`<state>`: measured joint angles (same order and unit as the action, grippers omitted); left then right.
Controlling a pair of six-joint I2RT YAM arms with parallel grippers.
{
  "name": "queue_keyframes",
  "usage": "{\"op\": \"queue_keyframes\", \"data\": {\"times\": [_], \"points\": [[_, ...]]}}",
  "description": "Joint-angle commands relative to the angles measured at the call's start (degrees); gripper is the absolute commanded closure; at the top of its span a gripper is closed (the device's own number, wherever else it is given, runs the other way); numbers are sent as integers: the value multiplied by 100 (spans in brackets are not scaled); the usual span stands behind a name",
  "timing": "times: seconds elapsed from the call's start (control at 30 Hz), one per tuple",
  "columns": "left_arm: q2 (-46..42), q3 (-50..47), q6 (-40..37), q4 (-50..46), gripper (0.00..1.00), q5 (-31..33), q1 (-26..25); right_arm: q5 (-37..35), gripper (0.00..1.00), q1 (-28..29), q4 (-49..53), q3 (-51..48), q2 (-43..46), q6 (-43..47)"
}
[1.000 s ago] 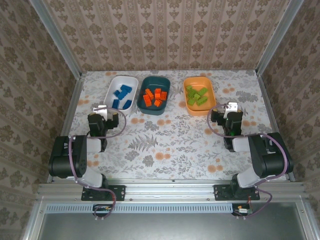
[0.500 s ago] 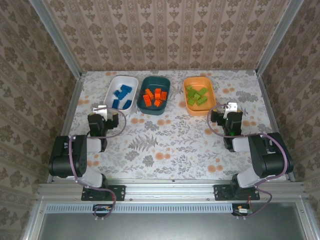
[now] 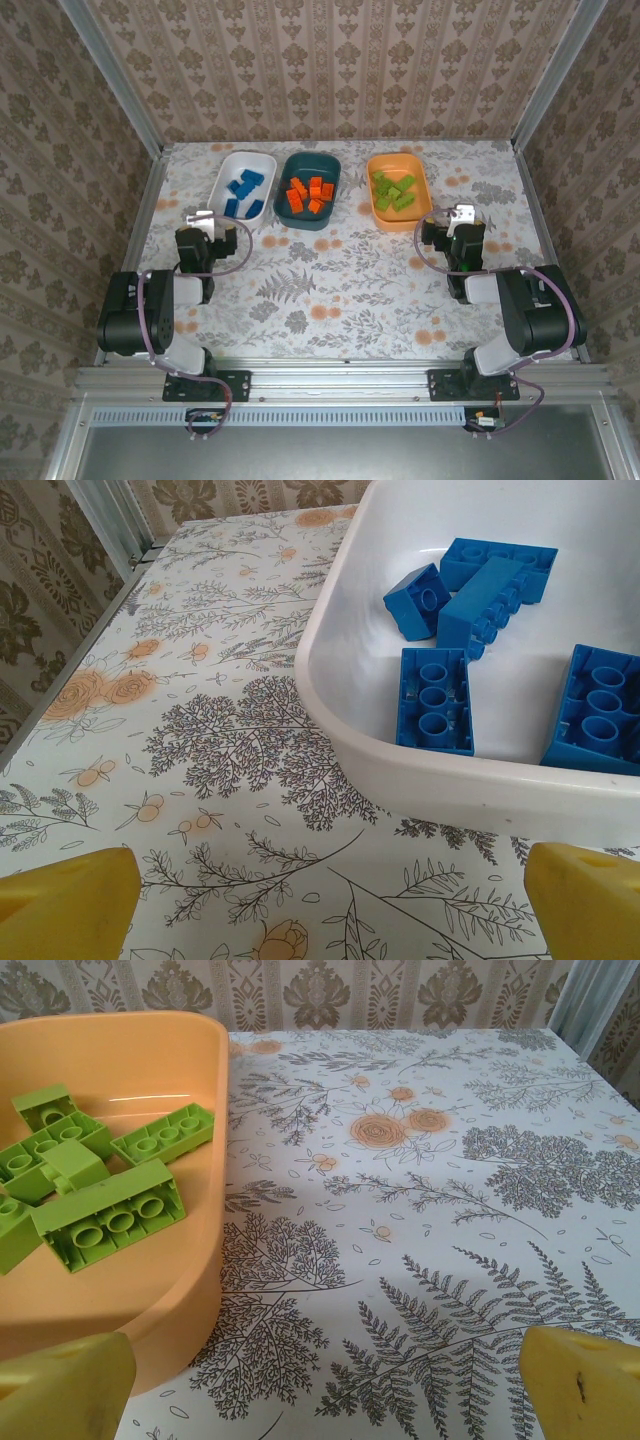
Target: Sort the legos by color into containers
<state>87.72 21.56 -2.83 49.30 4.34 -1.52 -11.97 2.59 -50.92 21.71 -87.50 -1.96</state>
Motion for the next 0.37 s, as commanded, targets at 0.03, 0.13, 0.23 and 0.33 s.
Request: {"op": "queue_keyframes", "data": {"times": [0.03,0.13,0.23,0.33], "points": [[50,120,45,98,0,34,8,89,0,-14,38,96,-38,-95],[53,120,42,98,0,41,3,98,0,-13,65,127,-47,-99],[54,120,40,98,0,41,4,107,0,-22,60,106,-39,-103],[60,120,40,98,0,40,4,111,0,-22,15,74,-26,-95]]}}
